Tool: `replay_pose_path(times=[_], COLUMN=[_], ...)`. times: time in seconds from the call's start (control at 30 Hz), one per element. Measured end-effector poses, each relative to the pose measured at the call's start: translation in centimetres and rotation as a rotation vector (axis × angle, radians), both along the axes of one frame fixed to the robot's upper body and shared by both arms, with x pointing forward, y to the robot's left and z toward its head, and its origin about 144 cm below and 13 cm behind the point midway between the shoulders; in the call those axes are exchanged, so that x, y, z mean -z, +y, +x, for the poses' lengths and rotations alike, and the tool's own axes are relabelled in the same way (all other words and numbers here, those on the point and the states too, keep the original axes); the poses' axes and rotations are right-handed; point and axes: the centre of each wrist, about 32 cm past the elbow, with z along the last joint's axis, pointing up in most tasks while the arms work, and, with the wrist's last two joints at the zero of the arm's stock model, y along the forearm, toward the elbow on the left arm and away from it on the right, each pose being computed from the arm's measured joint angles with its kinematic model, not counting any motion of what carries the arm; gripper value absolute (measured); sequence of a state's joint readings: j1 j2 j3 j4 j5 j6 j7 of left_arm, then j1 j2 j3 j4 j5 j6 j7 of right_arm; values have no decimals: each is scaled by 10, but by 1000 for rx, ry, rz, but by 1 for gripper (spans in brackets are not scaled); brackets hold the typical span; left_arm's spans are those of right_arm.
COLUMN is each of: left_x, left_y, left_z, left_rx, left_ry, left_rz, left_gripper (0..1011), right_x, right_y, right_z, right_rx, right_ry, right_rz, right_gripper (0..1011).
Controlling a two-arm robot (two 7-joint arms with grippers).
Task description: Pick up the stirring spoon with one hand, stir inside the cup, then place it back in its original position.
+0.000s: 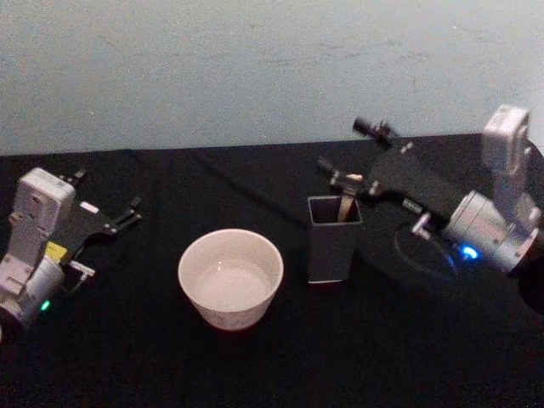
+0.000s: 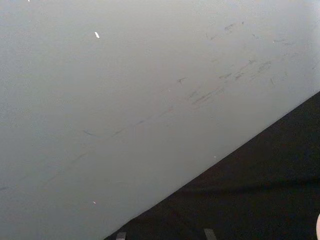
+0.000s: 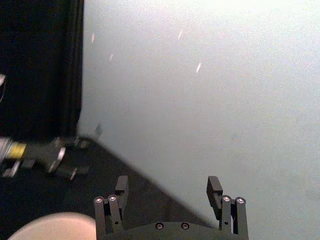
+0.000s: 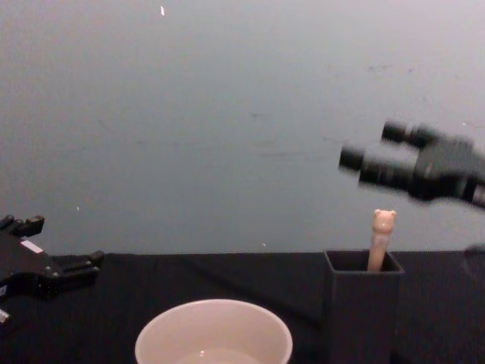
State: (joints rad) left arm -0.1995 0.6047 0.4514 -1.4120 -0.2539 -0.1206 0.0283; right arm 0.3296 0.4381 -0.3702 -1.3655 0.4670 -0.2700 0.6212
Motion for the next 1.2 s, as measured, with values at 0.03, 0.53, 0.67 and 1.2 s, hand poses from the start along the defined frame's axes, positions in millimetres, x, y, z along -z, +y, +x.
replay_pose_path(times=[0.03,0.53,0.67,1.2], left_x=[0,0,0,0], left_y=[0,0,0,0], left_z=[0,0,0,0], left_rx=[0,0,0,0], left_ry=[0,0,0,0], left_rz=[0,0,0,0], left_gripper=[1001,1001,1001,1001], right_x=[-4,-2,14,41], right_y=[0,-8,-8,0], right_z=[0,5,4,1], right_rx=[8,393,416,406], right_ry=[-17,23,90,198], right_rz=[11,21,-21,-84], right_gripper=[1000,1002,1002,1000])
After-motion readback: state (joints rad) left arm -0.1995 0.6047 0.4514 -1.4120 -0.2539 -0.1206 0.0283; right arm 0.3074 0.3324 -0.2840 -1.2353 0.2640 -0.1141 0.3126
